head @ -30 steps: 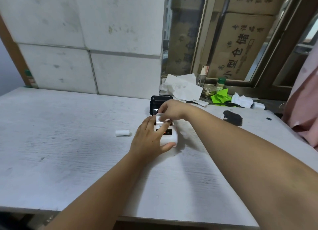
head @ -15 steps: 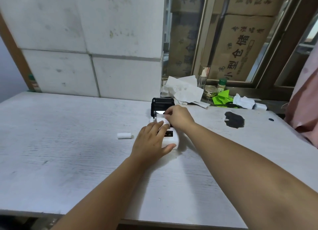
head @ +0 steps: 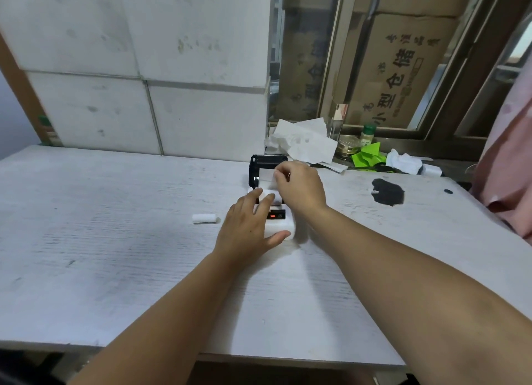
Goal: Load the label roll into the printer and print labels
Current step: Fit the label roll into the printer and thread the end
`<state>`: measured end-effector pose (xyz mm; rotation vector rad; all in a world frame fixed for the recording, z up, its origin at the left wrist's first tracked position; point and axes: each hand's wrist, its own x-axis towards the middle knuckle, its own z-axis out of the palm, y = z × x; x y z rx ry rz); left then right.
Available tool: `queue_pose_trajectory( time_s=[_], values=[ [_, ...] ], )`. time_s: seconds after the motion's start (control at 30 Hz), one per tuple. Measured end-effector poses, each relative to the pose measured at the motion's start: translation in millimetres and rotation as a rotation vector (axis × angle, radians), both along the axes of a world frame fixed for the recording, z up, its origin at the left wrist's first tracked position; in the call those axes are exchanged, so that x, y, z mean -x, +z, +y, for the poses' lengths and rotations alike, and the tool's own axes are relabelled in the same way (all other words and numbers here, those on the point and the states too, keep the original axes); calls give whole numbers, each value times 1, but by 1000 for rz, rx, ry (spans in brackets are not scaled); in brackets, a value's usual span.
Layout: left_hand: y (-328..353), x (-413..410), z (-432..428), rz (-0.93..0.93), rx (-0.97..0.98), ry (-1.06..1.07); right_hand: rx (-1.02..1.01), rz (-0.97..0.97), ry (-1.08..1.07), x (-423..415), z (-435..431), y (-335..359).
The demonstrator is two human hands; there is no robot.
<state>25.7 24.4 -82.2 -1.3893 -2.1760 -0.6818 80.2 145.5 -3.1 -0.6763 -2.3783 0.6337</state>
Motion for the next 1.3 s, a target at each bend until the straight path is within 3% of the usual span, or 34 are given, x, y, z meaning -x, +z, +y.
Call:
queue_pose_trajectory(
  time_s=[0.23,0.37,0.57,0.73,1.0,1.3],
  values=[
    [4,-1,-3,-108,-101,-41,-28,29,54,-13,-15,-9],
    [5,-4,-7,-304,-136,-102,-69,-9,72,-17,-18,-13],
    [2,-1,-6,-279,-183,-100,-127,23,79,-20,-21,-12],
    [9,0,-9,-500,-202,-99,-212,1,154,-25,-26,-16],
    [5,13,-7,-531,-213,-103,-113,98,112,-22,-23,-12],
    [26,18,-4,-965,-478,-118,40,138,139,-8,-18,-17]
  ],
)
